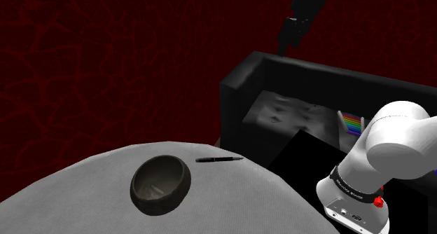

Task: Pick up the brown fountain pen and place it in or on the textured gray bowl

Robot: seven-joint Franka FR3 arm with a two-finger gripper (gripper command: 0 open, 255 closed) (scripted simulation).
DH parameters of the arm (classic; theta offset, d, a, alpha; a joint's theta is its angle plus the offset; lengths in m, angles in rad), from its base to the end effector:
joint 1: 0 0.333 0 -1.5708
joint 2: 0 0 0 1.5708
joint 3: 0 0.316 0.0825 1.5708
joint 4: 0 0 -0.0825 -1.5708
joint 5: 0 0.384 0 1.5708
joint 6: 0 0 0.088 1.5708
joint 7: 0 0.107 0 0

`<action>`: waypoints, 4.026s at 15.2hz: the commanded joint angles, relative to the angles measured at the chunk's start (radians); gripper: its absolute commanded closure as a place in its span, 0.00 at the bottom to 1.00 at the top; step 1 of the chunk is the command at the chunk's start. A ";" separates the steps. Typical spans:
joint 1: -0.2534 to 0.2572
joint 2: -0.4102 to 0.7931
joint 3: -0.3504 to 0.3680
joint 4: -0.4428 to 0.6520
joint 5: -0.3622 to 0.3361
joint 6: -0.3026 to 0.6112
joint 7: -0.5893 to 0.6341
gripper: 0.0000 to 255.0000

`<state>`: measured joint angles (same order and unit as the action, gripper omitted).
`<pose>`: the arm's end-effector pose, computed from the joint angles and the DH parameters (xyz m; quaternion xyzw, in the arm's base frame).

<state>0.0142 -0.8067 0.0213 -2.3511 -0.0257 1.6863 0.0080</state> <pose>0.3127 0.0109 0.6103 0.9972 0.0116 0.0712 0.0192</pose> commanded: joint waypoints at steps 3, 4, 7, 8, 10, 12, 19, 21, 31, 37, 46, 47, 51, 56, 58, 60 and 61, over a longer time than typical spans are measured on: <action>0.028 0.024 0.017 -0.028 0.013 0.045 -0.017 0.00; 0.042 0.037 0.025 -0.041 0.020 0.068 -0.025 0.00; 0.083 0.078 0.052 -0.077 0.040 0.136 -0.052 0.00; 0.097 0.093 0.061 -0.088 0.046 0.158 -0.060 0.00; 0.125 0.125 0.079 -0.108 0.059 0.204 -0.078 0.00; 0.152 0.159 0.098 -0.126 0.071 0.249 -0.096 0.00; 0.246 0.292 0.169 -0.172 0.110 0.407 -0.158 0.00; 0.272 0.334 0.190 -0.181 0.119 0.452 -0.175 0.00; 0.373 0.540 0.286 -0.202 0.137 0.652 -0.240 0.00; 0.367 0.607 0.297 -0.231 0.121 0.747 -0.227 0.00; 0.366 0.614 0.298 -0.234 0.119 0.756 -0.225 1.00; 0.366 0.614 0.298 -0.234 0.119 0.756 -0.225 1.00; 0.366 0.615 0.298 -0.235 0.119 0.758 -0.226 1.00; 0.366 0.603 0.298 -0.229 0.123 0.740 -0.228 1.00; 0.367 0.581 0.295 -0.218 0.129 0.708 -0.233 1.00; 0.369 0.560 0.291 -0.207 0.133 0.677 -0.237 1.00; 0.370 0.550 0.290 -0.201 0.135 0.661 -0.239 1.00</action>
<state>0.3838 -0.2435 0.3144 -2.5578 0.1067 2.3669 -0.2263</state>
